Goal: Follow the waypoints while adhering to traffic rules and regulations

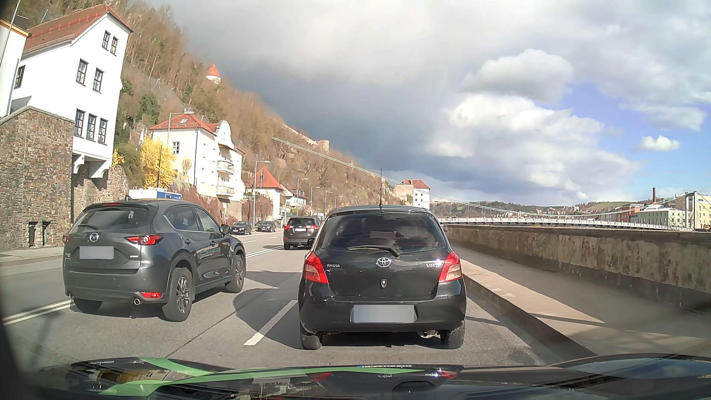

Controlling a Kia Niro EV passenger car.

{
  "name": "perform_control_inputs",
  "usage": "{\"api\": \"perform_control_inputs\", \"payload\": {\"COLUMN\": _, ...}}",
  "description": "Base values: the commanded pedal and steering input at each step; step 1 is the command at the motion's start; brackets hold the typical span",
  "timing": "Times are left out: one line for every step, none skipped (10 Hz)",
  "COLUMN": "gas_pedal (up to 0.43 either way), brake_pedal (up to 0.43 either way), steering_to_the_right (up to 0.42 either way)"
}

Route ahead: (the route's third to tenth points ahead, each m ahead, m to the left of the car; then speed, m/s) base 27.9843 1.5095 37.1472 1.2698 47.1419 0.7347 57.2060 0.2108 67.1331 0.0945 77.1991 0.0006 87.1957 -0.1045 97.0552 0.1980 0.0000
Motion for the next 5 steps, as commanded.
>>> {"api": "perform_control_inputs", "payload": {"gas_pedal": 0.0, "brake_pedal": 0.0, "steering_to_the_right": -0.002}}
{"api": "perform_control_inputs", "payload": {"gas_pedal": 0.0, "brake_pedal": 0.0, "steering_to_the_right": -0.005}}
{"api": "perform_control_inputs", "payload": {"gas_pedal": 0.0, "brake_pedal": 0.0, "steering_to_the_right": -0.005}}
{"api": "perform_control_inputs", "payload": {"gas_pedal": 0.0, "brake_pedal": 0.0, "steering_to_the_right": -0.005}}
{"api": "perform_control_inputs", "payload": {"gas_pedal": 0.0, "brake_pedal": 0.0, "steering_to_the_right": -0.005}}
